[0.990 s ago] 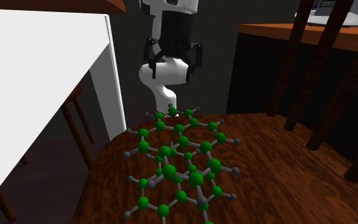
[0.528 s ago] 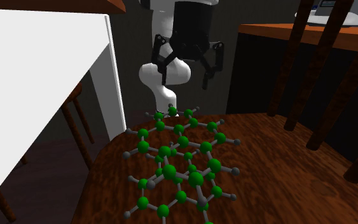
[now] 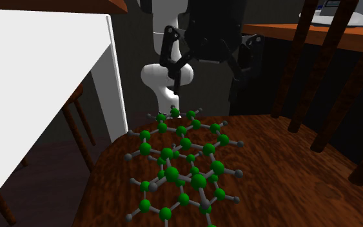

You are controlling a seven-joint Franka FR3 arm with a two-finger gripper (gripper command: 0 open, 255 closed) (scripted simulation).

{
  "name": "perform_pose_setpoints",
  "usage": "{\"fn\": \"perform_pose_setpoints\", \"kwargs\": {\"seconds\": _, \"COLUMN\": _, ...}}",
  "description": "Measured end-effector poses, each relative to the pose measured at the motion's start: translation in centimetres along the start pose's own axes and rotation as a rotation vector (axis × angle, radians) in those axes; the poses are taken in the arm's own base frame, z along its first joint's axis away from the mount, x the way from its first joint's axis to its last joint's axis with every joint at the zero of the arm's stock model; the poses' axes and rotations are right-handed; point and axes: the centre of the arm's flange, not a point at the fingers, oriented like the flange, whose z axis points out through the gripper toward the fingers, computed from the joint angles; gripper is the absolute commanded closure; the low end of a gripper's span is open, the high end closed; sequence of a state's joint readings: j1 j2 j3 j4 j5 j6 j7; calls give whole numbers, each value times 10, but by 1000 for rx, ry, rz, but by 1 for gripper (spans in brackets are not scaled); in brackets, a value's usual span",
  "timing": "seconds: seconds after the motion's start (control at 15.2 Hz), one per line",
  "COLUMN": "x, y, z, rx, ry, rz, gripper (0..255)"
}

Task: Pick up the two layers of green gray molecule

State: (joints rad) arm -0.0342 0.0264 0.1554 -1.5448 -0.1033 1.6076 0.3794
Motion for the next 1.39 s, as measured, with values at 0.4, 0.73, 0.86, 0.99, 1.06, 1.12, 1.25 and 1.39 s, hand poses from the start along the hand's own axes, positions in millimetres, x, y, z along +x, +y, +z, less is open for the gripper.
{"fn": "perform_pose_setpoints", "kwargs": {"seconds": 0.4, "x": 31, "y": -11, "z": 14, "rx": 6, "ry": -5, "rz": 37, "gripper": 0}}
{"fn": "perform_pose_setpoints", "kwargs": {"seconds": 0.73, "x": 30, "y": -13, "z": 35, "rx": 7, "ry": -5, "rz": 38, "gripper": 255}}
{"fn": "perform_pose_setpoints", "kwargs": {"seconds": 0.86, "x": 30, "y": -13, "z": 35, "rx": 7, "ry": -5, "rz": 38, "gripper": 255}}
{"fn": "perform_pose_setpoints", "kwargs": {"seconds": 0.99, "x": 30, "y": -13, "z": 35, "rx": 7, "ry": -5, "rz": 38, "gripper": 255}}
{"fn": "perform_pose_setpoints", "kwargs": {"seconds": 1.06, "x": 30, "y": -13, "z": 35, "rx": 7, "ry": -5, "rz": 38, "gripper": 255}}
{"fn": "perform_pose_setpoints", "kwargs": {"seconds": 1.12, "x": 30, "y": -13, "z": 35, "rx": 7, "ry": -5, "rz": 38, "gripper": 255}}
{"fn": "perform_pose_setpoints", "kwargs": {"seconds": 1.25, "x": 30, "y": -13, "z": 35, "rx": 7, "ry": -4, "rz": 38, "gripper": 255}}
{"fn": "perform_pose_setpoints", "kwargs": {"seconds": 1.39, "x": 30, "y": -13, "z": 36, "rx": 7, "ry": -4, "rz": 38, "gripper": 255}}
